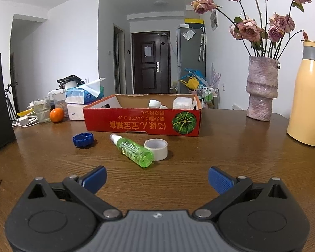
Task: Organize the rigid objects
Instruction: 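Grasp the white plug adapter with the left tool and lift it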
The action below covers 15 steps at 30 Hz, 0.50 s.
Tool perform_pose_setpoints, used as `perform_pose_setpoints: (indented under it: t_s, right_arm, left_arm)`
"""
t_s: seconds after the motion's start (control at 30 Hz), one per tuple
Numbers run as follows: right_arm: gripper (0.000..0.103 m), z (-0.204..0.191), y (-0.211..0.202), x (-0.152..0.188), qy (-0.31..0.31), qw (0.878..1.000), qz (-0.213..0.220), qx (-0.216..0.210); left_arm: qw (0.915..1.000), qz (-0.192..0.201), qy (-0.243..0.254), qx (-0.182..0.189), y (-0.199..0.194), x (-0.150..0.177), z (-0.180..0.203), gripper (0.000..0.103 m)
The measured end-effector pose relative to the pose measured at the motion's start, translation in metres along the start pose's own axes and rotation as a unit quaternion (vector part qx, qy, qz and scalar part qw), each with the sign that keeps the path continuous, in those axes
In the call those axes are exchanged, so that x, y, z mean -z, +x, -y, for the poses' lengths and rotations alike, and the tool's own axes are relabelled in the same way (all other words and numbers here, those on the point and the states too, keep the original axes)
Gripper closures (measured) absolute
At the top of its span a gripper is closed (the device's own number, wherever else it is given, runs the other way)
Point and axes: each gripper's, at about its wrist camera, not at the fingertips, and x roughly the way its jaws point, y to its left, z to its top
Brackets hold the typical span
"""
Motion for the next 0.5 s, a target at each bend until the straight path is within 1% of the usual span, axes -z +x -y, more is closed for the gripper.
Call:
perform_pose_setpoints:
  t_s: [0.27, 0.5]
  right_arm:
    - [0.0, -0.012, 0.016, -0.005, -0.017, 0.999, -0.026, -0.03]
    - [0.0, -0.018, 0.037, -0.015, -0.027, 0.998, -0.038, -0.034]
  left_arm:
    - [0.9995, 0.028, 0.003, 0.013, -0.011, -0.008, 0.013, 0.064]
    - [0.9985, 0.048, -0.008, 0.026, -0.017, -0.021, 0.024, 0.064]
